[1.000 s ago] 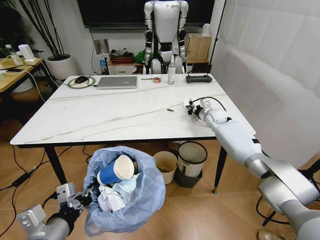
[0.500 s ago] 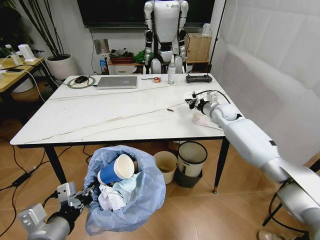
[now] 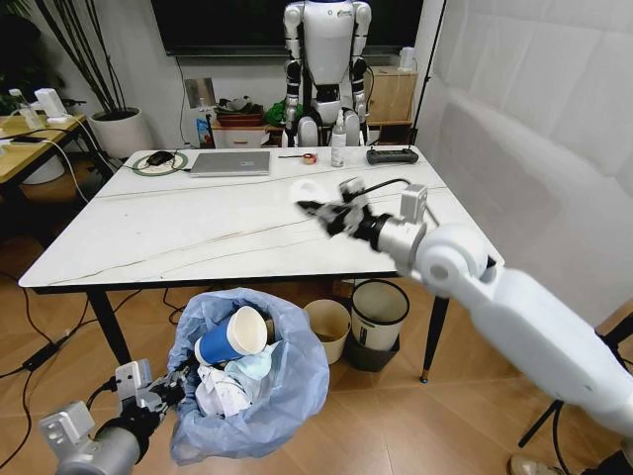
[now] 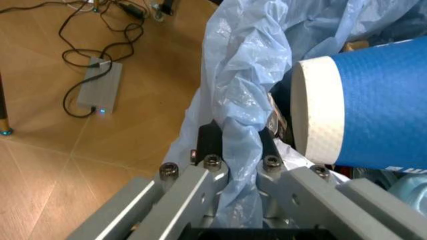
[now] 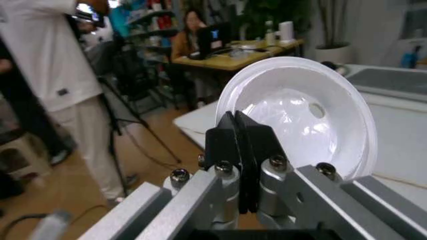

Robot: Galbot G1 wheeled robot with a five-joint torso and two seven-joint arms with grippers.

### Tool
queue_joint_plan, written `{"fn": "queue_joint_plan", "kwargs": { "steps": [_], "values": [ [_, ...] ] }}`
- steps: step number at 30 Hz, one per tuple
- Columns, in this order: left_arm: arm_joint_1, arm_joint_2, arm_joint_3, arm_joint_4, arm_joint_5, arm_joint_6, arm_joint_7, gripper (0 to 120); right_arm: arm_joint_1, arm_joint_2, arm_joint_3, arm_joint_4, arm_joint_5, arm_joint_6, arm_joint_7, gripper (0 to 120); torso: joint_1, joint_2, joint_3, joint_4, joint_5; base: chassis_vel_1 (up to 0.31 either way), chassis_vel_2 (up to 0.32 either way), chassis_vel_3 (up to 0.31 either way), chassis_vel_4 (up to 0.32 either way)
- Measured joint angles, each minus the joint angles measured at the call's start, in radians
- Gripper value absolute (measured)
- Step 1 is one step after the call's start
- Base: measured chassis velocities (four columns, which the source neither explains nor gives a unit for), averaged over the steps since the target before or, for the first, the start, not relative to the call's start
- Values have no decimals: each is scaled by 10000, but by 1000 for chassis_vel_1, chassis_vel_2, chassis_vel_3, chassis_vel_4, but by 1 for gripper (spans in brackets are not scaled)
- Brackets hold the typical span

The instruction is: Pick up the trash bin and place the trash from the table into it.

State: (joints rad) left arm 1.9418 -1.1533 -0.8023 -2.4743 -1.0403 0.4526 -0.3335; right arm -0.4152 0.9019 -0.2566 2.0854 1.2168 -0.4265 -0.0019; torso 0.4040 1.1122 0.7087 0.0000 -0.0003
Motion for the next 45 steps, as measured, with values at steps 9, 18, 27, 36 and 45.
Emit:
{"fn": "queue_joint_plan", "kwargs": {
  "steps": [9,18,27,36,45],
  "values": [
    [101,-53,-89,-105,-1,0,-2,0,-393,116,-1489,1380,824,1111,-102,0,0,0,1,0,0,0,0,0,0],
    [177,-106,-161,-161,1,5,-37,0,-1511,207,-2288,1278,177,1759,-1075,0,0,-1,2,-2,3,0,0,0,0],
    [182,-163,-169,-135,1,37,-61,0,-1866,579,-3150,869,-284,2104,-1467,0,0,-2,2,0,2,0,0,0,0],
    [331,-235,-238,-230,-58,64,-167,0,-2177,644,-3447,401,-747,2245,-1633,0,1,-2,2,-1,2,0,0,0,0],
    [516,-122,-478,-256,-517,283,-588,0,-2401,694,-3387,342,-1050,2289,-1708,0,1,-2,2,-1,3,0,0,0,0]
  ]
}}
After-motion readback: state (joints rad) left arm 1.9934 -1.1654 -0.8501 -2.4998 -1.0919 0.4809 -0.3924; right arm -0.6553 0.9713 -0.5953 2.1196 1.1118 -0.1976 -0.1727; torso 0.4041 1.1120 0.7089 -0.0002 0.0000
